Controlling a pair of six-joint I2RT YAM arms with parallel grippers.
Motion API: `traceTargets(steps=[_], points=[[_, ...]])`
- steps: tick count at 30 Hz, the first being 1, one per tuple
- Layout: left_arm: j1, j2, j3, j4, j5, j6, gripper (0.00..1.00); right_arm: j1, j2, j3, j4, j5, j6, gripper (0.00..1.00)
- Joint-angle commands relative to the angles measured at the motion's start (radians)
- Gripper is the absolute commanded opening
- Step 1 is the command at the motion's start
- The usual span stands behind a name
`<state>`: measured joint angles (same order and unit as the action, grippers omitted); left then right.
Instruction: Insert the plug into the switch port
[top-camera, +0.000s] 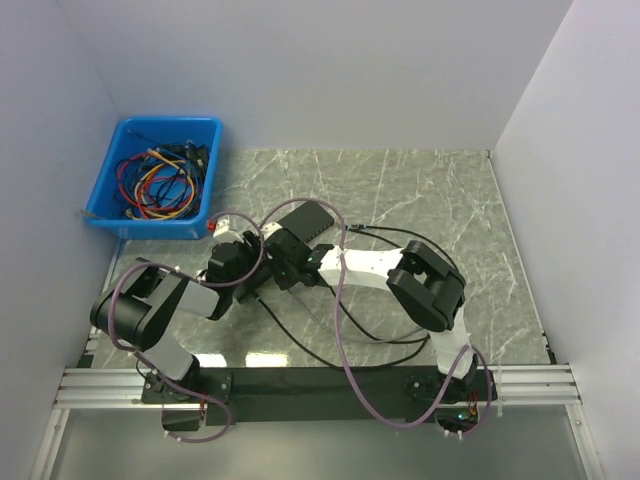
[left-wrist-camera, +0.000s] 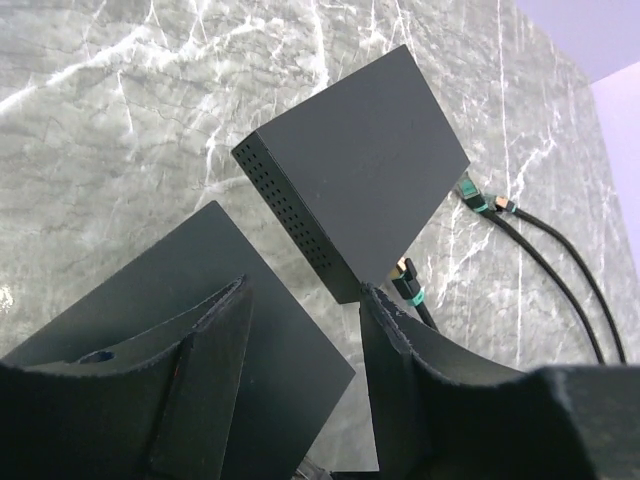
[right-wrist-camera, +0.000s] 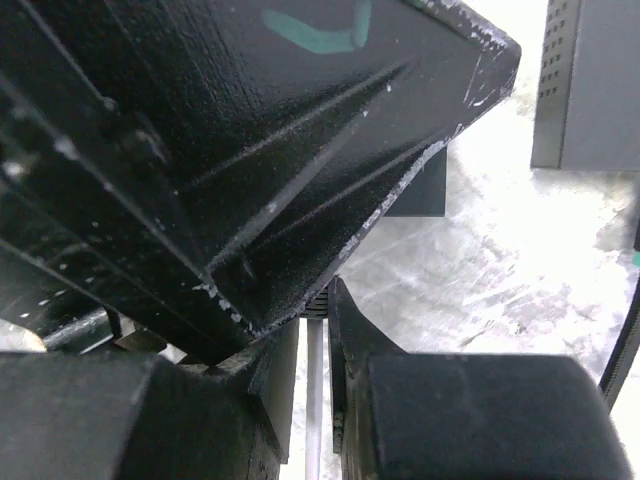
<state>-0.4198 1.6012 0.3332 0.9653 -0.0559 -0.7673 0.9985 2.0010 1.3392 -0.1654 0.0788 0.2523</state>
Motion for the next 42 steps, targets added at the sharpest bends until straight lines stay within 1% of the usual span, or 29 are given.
traceTargets(steps=[1,6,8,9,14,15,17,18,21,24,25,28,31,33,35,39,42], points=[[-0.066,0.040,-0.053,-0.172,0.222,-0.036,0.55,-0.035,-0.010,0.092,0.382,0.104,0.004,0.00],[-0.065,0.025,-0.036,-0.204,0.222,-0.030,0.54,-0.037,-0.025,0.026,0.382,0.111,0.007,0.00],[-0.066,-0.009,-0.039,-0.215,0.211,-0.035,0.55,-0.035,-0.037,-0.004,0.388,0.108,0.011,0.00],[-0.066,-0.053,-0.036,-0.229,0.205,-0.038,0.55,-0.037,-0.042,-0.030,0.389,0.108,0.016,0.00],[-0.063,-0.200,0.044,-0.439,0.098,0.002,0.57,-0.037,-0.056,-0.106,0.406,0.128,0.025,0.00],[-0.062,-0.243,0.075,-0.509,0.078,0.022,0.59,-0.037,-0.057,-0.123,0.412,0.130,0.030,0.00],[-0.039,-0.276,0.102,-0.559,0.059,0.042,0.60,-0.035,-0.057,-0.135,0.415,0.131,0.031,0.00],[-0.010,-0.299,0.128,-0.601,0.059,0.046,0.61,-0.035,-0.057,-0.143,0.417,0.136,0.034,0.00],[0.064,-0.317,0.159,-0.637,0.059,0.049,0.61,-0.035,-0.065,-0.169,0.420,0.148,0.044,0.00],[0.101,-0.287,0.190,-0.677,0.059,0.080,0.61,-0.037,-0.079,-0.196,0.425,0.164,0.047,0.00],[0.120,-0.273,0.197,-0.672,0.059,0.086,0.61,-0.035,-0.082,-0.199,0.425,0.165,0.047,0.00],[0.134,-0.206,0.228,-0.659,0.064,0.112,0.61,-0.035,-0.085,-0.209,0.422,0.171,0.048,0.00],[0.153,-0.147,0.262,-0.610,0.097,0.141,0.61,-0.035,-0.091,-0.229,0.429,0.171,0.056,0.00],[0.168,-0.098,0.297,-0.590,0.094,0.152,0.62,-0.035,-0.094,-0.241,0.432,0.171,0.062,0.00],[0.180,-0.023,0.357,-0.606,0.119,0.172,0.61,-0.037,-0.094,-0.247,0.429,0.170,0.065,0.00],[0.204,0.064,0.431,-0.635,0.180,0.200,0.59,-0.035,-0.105,-0.259,0.429,0.171,0.062,0.00],[0.211,0.068,0.443,-0.632,0.171,0.203,0.60,-0.034,-0.111,-0.262,0.431,0.177,0.058,0.00]])
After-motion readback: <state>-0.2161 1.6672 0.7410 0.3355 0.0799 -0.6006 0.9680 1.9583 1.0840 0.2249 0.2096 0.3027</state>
